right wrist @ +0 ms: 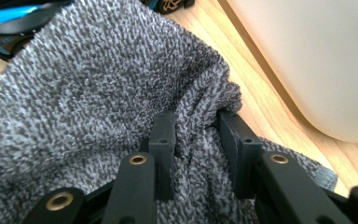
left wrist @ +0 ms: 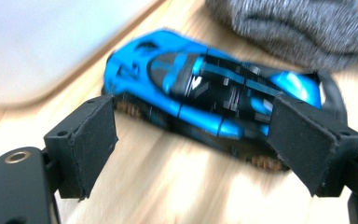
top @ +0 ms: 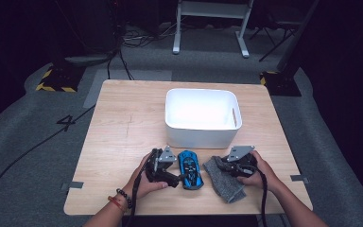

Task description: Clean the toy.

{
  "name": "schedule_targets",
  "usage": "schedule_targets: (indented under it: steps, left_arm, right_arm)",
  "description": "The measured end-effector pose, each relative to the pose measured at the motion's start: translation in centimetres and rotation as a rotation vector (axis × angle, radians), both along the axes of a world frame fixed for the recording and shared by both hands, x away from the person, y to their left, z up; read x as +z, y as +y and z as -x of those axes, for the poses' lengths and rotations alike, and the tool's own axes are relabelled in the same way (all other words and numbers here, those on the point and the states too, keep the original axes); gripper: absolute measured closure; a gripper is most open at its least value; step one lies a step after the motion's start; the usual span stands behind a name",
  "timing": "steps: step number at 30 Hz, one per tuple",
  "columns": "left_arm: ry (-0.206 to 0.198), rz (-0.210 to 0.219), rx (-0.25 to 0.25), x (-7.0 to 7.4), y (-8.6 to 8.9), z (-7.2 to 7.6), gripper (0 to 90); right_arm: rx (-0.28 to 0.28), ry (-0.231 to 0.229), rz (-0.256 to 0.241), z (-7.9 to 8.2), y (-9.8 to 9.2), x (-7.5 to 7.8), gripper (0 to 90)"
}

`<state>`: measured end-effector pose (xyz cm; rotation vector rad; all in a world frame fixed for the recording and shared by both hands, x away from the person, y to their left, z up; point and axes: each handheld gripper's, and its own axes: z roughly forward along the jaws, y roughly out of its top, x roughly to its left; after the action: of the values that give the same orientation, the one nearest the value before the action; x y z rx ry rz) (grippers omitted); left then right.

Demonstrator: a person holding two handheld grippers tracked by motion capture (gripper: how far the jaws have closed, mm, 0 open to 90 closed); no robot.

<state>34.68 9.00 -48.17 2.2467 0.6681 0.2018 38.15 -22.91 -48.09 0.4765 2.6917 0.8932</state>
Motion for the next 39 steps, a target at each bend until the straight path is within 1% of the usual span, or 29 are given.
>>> schedule_targets:
  steps: [1, 2, 3, 4, 5, 7, 8, 9, 10, 12, 13, 14, 16, 17, 19, 21, 23, 25, 26, 27, 29, 32, 33, 34, 35, 37, 38, 39]
  left_arm:
    - [-0.003, -0.007, 0.011, -0.1, 0.2, 0.1, 18.0]
    - [-0.007, -0.020, 0.036, -0.2, 0.6, -0.1, 18.8]
    - [-0.016, -0.035, 0.060, -0.3, 0.8, -0.3, 19.0]
    - [-0.022, -0.048, 0.085, -0.5, 0.9, -0.7, 19.0]
    - [-0.020, -0.049, 0.107, -0.6, 1.0, -1.1, 19.0]
    - [-0.031, -0.064, 0.138, -0.9, 1.0, -1.8, 20.5]
    - [-0.024, -0.062, 0.147, -1.1, 1.0, -2.2, 20.7]
    - [-0.015, -0.061, 0.144, -1.3, 0.8, -2.5, 20.6]
    - [-0.018, -0.081, 0.146, -1.5, 0.5, -2.7, 20.6]
    - [-0.042, -0.119, 0.148, -1.6, -0.1, -2.9, 20.3]
    - [-0.058, -0.130, 0.160, -1.6, -0.3, -3.1, 20.3]
    - [-0.061, -0.126, 0.177, -1.7, -0.4, -3.2, 20.0]
    - [-0.036, -0.112, 0.174, -1.7, -0.3, -3.6, 19.9]
    - [-0.032, -0.106, 0.175, -1.8, -0.3, -3.8, 19.1]
    - [-0.034, -0.110, 0.175, -1.8, -0.6, -3.9, 19.1]
    - [-0.044, -0.115, 0.176, -1.7, -0.8, -3.9, 19.3]
    - [-0.034, -0.108, 0.182, -1.8, -0.9, -4.0, 20.3]
    - [-0.034, -0.102, 0.189, -1.8, -0.9, -4.1, 20.8]
    - [-0.031, -0.102, 0.191, -1.8, -0.9, -4.2, 21.6]
    - [-0.031, -0.099, 0.187, -1.7, -0.8, -4.2, 24.3]
    - [-0.033, -0.097, 0.201, -1.7, -0.8, -4.3, 29.2]
    - [-0.030, -0.096, 0.205, -1.7, -0.6, -4.4, 30.8]
    - [-0.025, -0.098, 0.203, -1.6, -0.4, -4.4, 30.5]
    - [-0.023, -0.090, 0.204, -1.6, -0.2, -4.4, 29.0]
    - [-0.024, -0.076, 0.208, -1.4, 0.0, -4.4, 25.5]
    - [-0.019, -0.041, 0.195, -1.0, 0.6, -4.2, 18.7]
    - [-0.028, -0.037, 0.195, -0.7, 0.8, -4.0, 18.7]
    - [-0.030, -0.021, 0.188, -0.5, 1.1, -3.7, 19.1]
  right_arm:
    - [0.005, 0.004, -0.007, 0.1, 0.1, -0.1, 68.7]
    - [0.017, 0.008, -0.019, 0.1, 0.1, -0.1, 68.7]
    - [0.040, 0.027, -0.040, 0.3, 0.3, -0.1, 68.7]
    - [0.061, 0.032, -0.045, 0.5, 0.5, -0.1, 68.8]
    - [0.080, 0.034, -0.045, 0.7, 0.8, -0.1, 69.0]
    - [0.110, 0.035, -0.043, 1.2, 1.6, -0.2, 69.4]
    - [0.121, 0.038, -0.047, 1.4, 1.8, -0.2, 69.7]
    - [0.140, 0.047, -0.052, 1.7, 2.3, -0.2, 69.9]
    - [0.157, 0.047, -0.051, 2.0, 2.6, -0.2, 70.0]
    - [0.188, 0.057, -0.055, 2.5, 3.3, -0.2, 70.7]
    - [0.202, 0.059, -0.055, 2.7, 3.5, -0.3, 71.1]
    - [0.207, 0.057, -0.052, 2.9, 3.8, -0.3, 71.4]
    - [0.219, 0.063, -0.059, 3.1, 3.9, -0.3, 72.4]
    - [0.227, 0.074, -0.065, 3.1, 4.0, -0.3, 72.6]
    - [0.247, 0.091, -0.082, 3.1, 4.0, -0.4, 73.6]
    - [0.269, 0.098, -0.082, 3.4, 4.3, -0.4, 73.6]
    - [0.288, 0.102, -0.087, 3.6, 4.8, -0.4, 73.7]
    - [0.313, 0.120, -0.098, 3.9, 5.7, -0.4, 73.8]
    - [0.320, 0.114, -0.092, 4.1, 6.2, -0.4, 73.9]
    - [0.331, 0.107, -0.088, 4.3, 6.7, -0.4, 73.9]
    - [0.337, 0.098, -0.087, 4.6, 7.7, -0.4, 74.0]
    - [0.342, 0.088, -0.094, 4.7, 8.7, -0.5, 74.0]
    - [0.341, 0.091, -0.102, 4.8, 8.8, -0.6, 74.0]
    - [0.343, 0.090, -0.107, 4.8, 8.9, -0.6, 73.9]
    - [0.348, 0.085, -0.107, 4.9, 8.9, -0.6, 73.5]
    - [0.348, 0.083, -0.107, 4.9, 8.6, -0.6, 73.0]
    - [0.346, 0.083, -0.107, 4.8, 8.3, -0.5, 72.8]
    - [0.341, 0.084, -0.106, 4.8, 7.9, -0.4, 72.7]
